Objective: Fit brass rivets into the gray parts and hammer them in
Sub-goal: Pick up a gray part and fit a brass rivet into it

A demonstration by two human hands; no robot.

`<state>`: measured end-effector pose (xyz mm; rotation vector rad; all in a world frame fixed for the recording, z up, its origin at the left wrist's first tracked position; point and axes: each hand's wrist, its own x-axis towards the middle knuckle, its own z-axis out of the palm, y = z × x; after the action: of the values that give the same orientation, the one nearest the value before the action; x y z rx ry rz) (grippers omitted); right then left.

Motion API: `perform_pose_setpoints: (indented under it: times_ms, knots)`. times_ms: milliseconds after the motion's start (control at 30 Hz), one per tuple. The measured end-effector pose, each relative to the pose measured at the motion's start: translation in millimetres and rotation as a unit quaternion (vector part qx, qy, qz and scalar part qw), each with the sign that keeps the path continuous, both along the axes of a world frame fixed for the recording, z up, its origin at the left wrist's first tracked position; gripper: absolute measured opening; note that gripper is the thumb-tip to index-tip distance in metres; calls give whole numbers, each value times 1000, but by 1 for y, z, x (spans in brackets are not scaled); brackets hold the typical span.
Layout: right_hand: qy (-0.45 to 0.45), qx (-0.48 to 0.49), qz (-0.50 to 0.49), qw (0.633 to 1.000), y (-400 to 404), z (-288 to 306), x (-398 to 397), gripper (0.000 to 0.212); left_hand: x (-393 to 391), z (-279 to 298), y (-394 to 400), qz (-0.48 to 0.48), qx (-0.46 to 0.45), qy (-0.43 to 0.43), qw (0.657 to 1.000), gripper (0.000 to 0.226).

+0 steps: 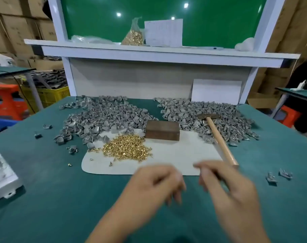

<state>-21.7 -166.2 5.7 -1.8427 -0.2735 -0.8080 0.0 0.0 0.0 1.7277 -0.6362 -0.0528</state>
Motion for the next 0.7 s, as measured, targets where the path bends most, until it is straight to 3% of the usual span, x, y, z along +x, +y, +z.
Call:
perform_pose_setpoints:
  times_ms: [67, 133, 200, 300, 467, 700]
  knots:
    - [12, 9, 23, 1000, 5, 14, 38, 19, 44, 6, -15, 125, -44, -34, 991, 29]
    - [37, 50, 16, 998, 15, 26, 93, 21, 89, 8, -30, 213, 20, -59, 975, 35]
    - [59, 64, -4, 996, 27, 15, 129, 23, 114, -11, -42, 199, 99, -62, 973, 34]
    - [103, -10, -69, 992, 22, -30, 155, 22, 128, -44, -40, 172, 229, -88, 954, 26]
    - [116, -74, -96, 986, 8, -51, 160, 22, 129, -49, -31, 173, 221, -110, 953, 33]
    - [186, -76, -91, 975, 7, -50, 154, 23, 123, -48, -31, 205, 258, -121, 936, 32]
